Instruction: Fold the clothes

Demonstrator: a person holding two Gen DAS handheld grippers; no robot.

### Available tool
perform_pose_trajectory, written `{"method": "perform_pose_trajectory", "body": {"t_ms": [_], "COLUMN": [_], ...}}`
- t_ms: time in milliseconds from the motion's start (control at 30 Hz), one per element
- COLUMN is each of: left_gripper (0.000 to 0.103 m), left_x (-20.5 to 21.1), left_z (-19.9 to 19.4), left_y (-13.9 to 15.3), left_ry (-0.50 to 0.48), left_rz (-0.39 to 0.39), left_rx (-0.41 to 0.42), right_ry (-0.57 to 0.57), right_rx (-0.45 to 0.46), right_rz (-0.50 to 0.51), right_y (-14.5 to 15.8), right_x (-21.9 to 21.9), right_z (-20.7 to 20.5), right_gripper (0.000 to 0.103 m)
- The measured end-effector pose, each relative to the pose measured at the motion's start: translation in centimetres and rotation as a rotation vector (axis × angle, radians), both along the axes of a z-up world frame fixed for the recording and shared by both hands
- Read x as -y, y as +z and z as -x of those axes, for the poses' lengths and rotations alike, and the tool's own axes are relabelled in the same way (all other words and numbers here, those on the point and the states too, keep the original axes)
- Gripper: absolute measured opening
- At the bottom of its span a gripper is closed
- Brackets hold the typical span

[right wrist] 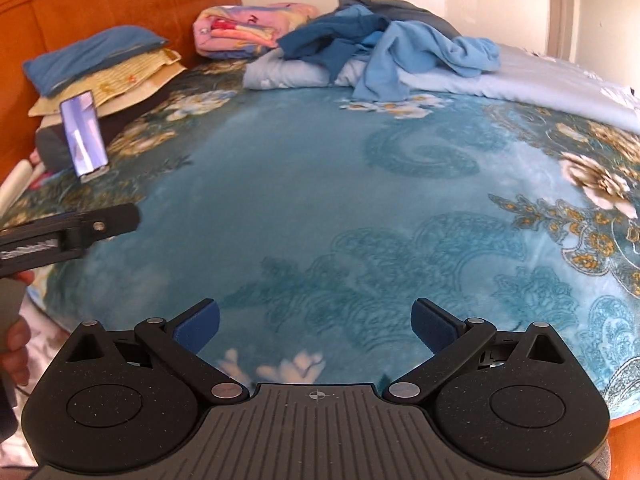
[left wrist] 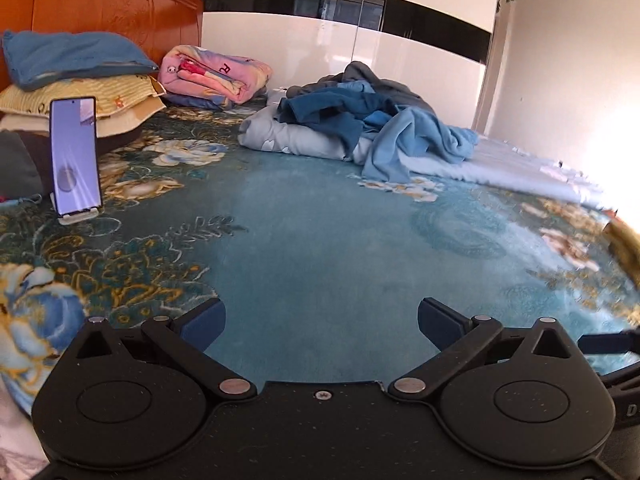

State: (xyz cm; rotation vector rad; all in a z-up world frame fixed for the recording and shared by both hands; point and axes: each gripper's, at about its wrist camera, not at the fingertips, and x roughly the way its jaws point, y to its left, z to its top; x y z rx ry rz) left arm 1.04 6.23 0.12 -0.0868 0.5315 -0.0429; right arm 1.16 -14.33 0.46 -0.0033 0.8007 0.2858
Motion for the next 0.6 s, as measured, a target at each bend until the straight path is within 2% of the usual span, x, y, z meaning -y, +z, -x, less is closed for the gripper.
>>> {"method": "perform_pose_trajectory", "body": {"t_ms": [133,200,333,600], "left_gripper": [0.101,0.101,0.102,0.102], "left_x": [1.7,2.3,3.2,4.2], "left_z": [0.7,1.0,1.3,1.3], "left_y": [-0.3,-0.5,-0.8,-1.4], "left_ry": [0.055,0.028,-0.031,-0.068], "left_rz": [-0.120,-0.154,-0.169,-0.197], "left_rx": [0.025,0.035,0.016,-0.003], "right_ry": [0.026,0.043,0.057,0.032], "right_rx": [0.001,-0.002,-0.004,-0.017], "right_rz": [0.018,0.027,0.035,0.026], "right_y": [-0.6,-0.8,-1.2,-1.7], "right_x": [-0.9,-1.2,-1.4,-0.8], "right_z": [0.8,1.1,1.5,1.6], "right_gripper": [0.103,0.103,0.103,0.103]}}
